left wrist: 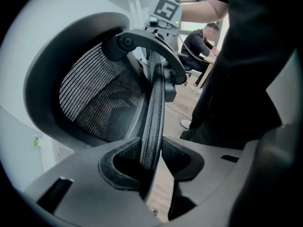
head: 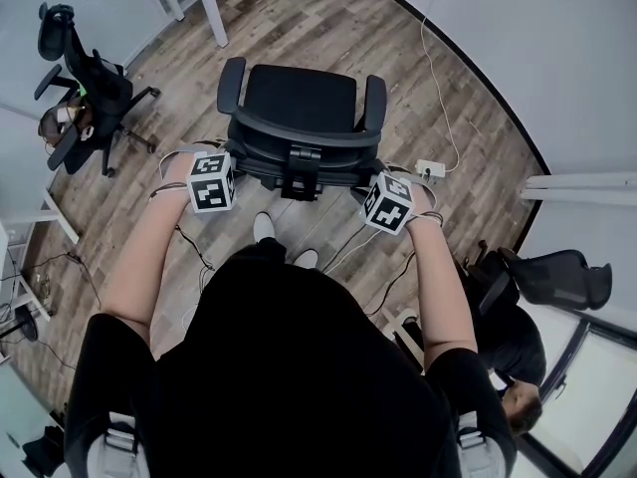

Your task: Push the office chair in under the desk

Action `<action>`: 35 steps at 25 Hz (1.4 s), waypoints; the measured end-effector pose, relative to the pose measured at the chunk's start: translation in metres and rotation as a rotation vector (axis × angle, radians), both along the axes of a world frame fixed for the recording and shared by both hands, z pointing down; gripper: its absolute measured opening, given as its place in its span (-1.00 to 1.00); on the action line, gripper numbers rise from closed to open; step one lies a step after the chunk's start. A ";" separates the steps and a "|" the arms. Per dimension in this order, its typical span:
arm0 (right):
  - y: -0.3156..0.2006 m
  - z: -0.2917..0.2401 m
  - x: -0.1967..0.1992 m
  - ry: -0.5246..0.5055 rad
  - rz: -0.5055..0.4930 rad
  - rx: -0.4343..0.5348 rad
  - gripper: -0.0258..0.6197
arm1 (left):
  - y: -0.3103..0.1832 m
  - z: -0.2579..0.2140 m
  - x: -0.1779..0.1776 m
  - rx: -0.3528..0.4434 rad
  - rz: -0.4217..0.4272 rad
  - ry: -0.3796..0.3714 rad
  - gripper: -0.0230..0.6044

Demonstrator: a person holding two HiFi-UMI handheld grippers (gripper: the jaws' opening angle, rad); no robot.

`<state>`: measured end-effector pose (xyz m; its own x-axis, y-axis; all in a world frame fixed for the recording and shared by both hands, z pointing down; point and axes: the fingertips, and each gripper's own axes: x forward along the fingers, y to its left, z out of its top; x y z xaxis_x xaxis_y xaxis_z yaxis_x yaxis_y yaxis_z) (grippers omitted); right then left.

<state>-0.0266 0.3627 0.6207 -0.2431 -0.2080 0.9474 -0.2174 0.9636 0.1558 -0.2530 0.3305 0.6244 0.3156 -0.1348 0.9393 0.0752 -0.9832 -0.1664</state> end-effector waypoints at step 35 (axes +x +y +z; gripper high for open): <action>-0.069 0.016 -0.008 0.129 -0.040 0.049 -0.53 | -0.073 0.013 -0.010 0.072 0.126 0.001 -0.60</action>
<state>-0.0346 0.2937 0.6363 -0.1291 -0.2472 0.9603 -0.1537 0.9617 0.2269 -0.2632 0.2575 0.6372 0.3353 -0.1609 0.9283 0.1971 -0.9515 -0.2361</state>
